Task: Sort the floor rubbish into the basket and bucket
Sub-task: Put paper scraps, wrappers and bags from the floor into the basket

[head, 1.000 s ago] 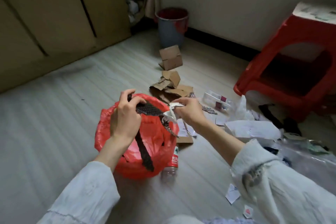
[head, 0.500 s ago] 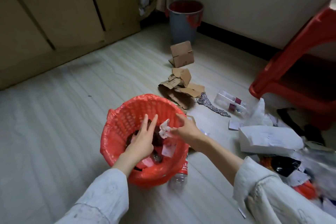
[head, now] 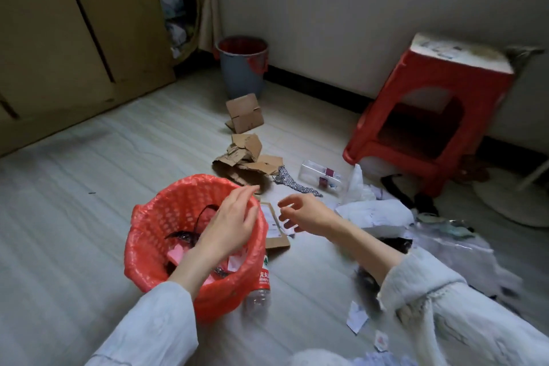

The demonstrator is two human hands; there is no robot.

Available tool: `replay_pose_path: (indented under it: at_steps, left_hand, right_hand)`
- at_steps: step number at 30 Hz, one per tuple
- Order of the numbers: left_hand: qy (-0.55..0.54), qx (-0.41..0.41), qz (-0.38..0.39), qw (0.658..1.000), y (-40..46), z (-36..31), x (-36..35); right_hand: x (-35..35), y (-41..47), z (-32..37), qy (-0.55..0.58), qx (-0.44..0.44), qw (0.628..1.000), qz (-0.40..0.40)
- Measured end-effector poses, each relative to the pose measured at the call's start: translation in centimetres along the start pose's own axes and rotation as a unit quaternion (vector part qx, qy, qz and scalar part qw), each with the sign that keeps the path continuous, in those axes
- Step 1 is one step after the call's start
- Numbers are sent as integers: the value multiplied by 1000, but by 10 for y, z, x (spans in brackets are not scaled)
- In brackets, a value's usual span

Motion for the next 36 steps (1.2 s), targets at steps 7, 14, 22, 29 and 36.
replay_pose_path:
  at_steps: [7, 14, 22, 29, 36]
  left_hand:
    - [-68, -137, 66, 986, -13, -126, -31]
    - [-102, -212, 129, 963, -56, -223, -71]
    - [-69, -208, 211, 953, -83, -253, -144]
    - [1, -182, 320, 930, -108, -214, -252]
    - [92, -167, 457, 869, -175, -128, -365]
  right_hand:
    - [110, -84, -37, -112, -16, 986, -124]
    - [161, -164, -96, -143, -60, 971, -181]
    - [183, -180, -167, -123, -78, 973, -177]
    - [163, -140, -275, -120, -128, 976, -128]
    - [97, -116, -401, -57, -226, 970, -71]
Point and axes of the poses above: each hand's wrist, its own y-axis towards the middle knuckle, its own x-axis out of the back of the hand, z = x × y, the point moved 10 cm from there along y, towards the middle knuckle, and after that the axes turned 11 degrees about -z, right-handed, at the moved point
